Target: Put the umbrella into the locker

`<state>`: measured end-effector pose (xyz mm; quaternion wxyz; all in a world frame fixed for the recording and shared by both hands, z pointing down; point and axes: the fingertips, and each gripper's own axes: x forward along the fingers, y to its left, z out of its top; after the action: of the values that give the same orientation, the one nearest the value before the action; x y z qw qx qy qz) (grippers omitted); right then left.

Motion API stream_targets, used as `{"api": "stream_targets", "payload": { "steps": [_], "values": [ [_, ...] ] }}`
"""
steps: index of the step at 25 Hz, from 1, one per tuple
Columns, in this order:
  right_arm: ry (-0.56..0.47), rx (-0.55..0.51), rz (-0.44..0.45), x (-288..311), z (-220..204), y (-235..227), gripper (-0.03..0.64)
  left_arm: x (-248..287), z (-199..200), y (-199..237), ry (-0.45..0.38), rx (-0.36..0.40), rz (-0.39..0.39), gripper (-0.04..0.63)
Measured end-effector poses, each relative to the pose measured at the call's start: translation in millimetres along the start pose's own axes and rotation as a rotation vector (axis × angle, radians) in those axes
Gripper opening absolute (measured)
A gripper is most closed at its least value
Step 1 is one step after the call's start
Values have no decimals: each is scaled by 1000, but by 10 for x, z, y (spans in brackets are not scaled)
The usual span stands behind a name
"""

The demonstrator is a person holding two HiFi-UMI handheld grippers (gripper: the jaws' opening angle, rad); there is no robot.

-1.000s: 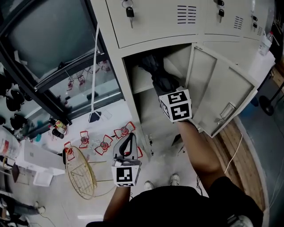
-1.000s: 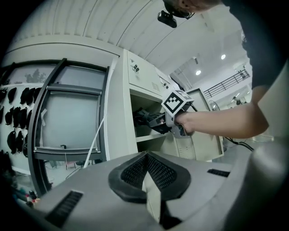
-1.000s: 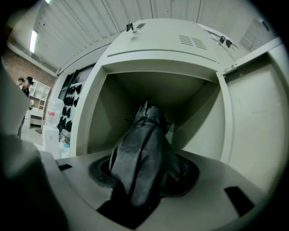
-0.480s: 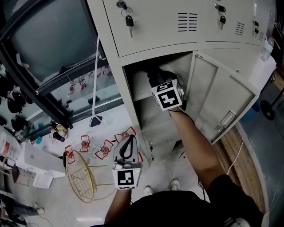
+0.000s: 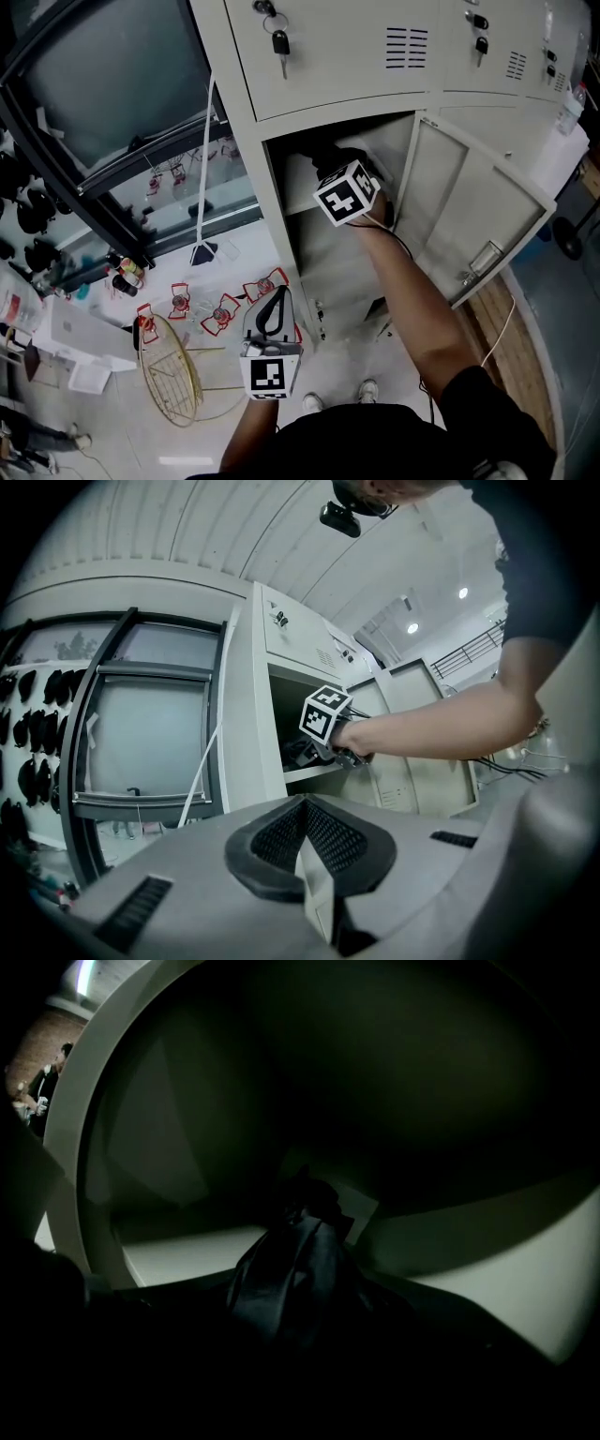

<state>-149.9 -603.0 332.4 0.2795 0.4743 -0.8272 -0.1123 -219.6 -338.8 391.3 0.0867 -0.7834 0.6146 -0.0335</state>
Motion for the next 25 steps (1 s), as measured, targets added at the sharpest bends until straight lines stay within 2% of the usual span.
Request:
{"api": "stream_targets", "payload": {
  "steps": [4,7,12,18,25],
  "values": [
    [20,0,25,73,-18,-11,251,26,-53,23,16,-9,4,-3],
    [-6,5,54,71,13,29,262,26,-84,48,25,-5,7,-3],
    [-150,95,93,-186,129,74,334,40,-139,85,41,-7,21,-3],
    [-309,132,103,-708,197,101,341,109,-95,103,15,-47,24,-3],
    [-417,165,94,-1331,35,207,341,200,-18,36,-3,-60,7,-3]
  ]
}}
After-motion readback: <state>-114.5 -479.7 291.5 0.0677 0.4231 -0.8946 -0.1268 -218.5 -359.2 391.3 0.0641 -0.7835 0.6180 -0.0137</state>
